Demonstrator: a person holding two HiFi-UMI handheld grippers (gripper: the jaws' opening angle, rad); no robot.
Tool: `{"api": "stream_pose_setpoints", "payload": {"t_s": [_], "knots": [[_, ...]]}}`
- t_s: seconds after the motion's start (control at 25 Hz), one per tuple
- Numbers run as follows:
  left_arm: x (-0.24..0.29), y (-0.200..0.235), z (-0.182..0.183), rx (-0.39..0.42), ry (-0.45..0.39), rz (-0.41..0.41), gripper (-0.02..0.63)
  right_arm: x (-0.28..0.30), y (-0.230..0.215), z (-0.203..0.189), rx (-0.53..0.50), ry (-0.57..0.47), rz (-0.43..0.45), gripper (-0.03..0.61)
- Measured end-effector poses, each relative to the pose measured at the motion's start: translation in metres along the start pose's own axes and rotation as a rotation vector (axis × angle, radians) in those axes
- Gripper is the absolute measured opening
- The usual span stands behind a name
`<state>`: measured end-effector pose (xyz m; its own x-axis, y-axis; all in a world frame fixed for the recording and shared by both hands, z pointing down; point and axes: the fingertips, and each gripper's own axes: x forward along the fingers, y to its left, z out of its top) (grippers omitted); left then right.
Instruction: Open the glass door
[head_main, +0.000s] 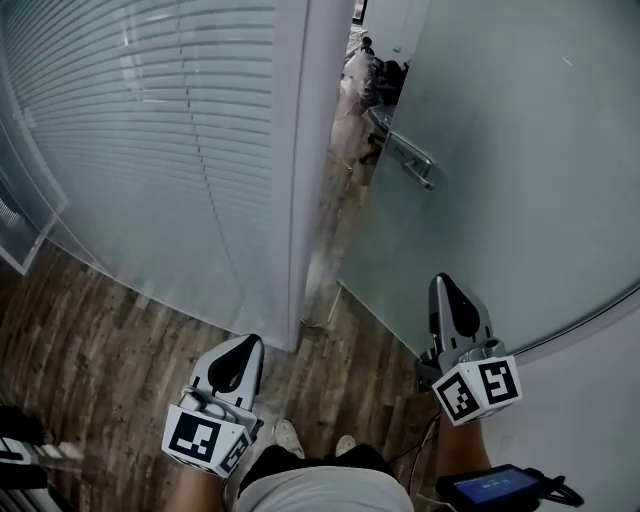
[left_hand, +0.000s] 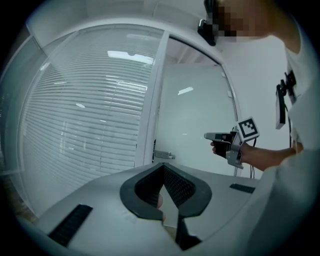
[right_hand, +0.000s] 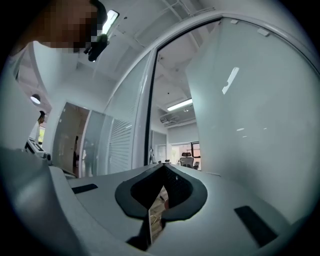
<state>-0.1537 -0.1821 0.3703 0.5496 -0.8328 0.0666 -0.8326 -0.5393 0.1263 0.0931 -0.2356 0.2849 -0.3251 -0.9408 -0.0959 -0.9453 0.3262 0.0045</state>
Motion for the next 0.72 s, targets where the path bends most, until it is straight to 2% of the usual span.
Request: {"api": "stream_pose_setpoints", "payload": {"t_s": [0.28,0.44,0.72], "knots": [[-0.020,-0.041,-0.014,0.029,-0.019,0.057,-0.002,-0.059,0.013,-0.028,-0.065,0.015,0.095,0.003],[-0.022,-0.083,-0.007,0.057,-0.015,0.080,-0.002,-0.088,-0.002,-0.018,-0.084,0.014,0.137,0.003],[-0.044,-0.139,0.006,0.074,-0.007,0.152,-0.002,-0.132,-0.019,-0.002,-0.023,0.021,0.216,0.003]]}}
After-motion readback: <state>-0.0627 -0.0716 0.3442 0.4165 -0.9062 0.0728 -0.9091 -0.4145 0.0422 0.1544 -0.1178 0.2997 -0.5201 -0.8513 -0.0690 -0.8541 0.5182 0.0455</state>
